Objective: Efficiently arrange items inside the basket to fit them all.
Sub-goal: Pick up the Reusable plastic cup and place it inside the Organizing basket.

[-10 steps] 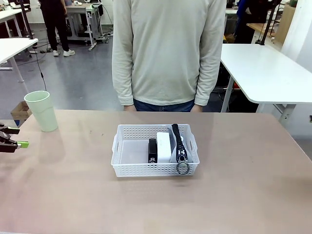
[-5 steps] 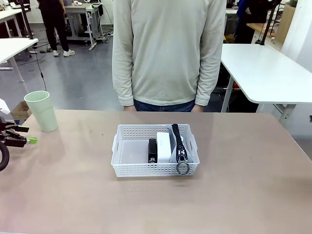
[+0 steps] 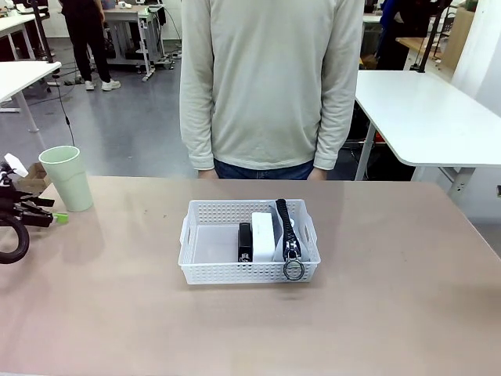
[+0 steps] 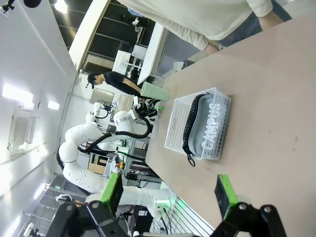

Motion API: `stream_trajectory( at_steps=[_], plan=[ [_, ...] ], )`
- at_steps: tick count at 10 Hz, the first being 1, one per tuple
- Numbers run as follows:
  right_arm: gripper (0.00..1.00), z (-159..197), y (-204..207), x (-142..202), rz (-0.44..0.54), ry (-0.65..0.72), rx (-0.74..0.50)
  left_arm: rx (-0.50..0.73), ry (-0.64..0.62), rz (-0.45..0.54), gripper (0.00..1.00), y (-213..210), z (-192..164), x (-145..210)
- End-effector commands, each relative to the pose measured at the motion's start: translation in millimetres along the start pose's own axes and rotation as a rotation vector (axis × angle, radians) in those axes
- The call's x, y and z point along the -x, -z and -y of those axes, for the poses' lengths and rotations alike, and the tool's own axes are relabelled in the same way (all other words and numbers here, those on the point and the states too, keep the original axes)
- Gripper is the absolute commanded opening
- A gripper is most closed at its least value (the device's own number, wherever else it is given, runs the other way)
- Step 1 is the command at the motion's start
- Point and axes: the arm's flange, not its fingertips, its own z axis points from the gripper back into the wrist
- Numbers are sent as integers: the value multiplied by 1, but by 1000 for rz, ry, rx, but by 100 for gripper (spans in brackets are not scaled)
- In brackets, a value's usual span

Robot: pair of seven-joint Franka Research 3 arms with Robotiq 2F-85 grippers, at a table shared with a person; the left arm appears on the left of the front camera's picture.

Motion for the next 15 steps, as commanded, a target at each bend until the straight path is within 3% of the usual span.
stream_trajectory(
  at_steps=[1, 8, 15],
  plan=[
    [100, -3, 0, -2, 7, -7, -14, -19, -12, 63, 100, 10, -8, -4],
    [100, -3, 0, -2, 7, -7, -14, 24, 98, 224, 100, 30, -16, -8],
    [100, -3, 0, -2, 7, -7, -14, -8, 82, 370, 100, 22, -15, -22]
  ],
)
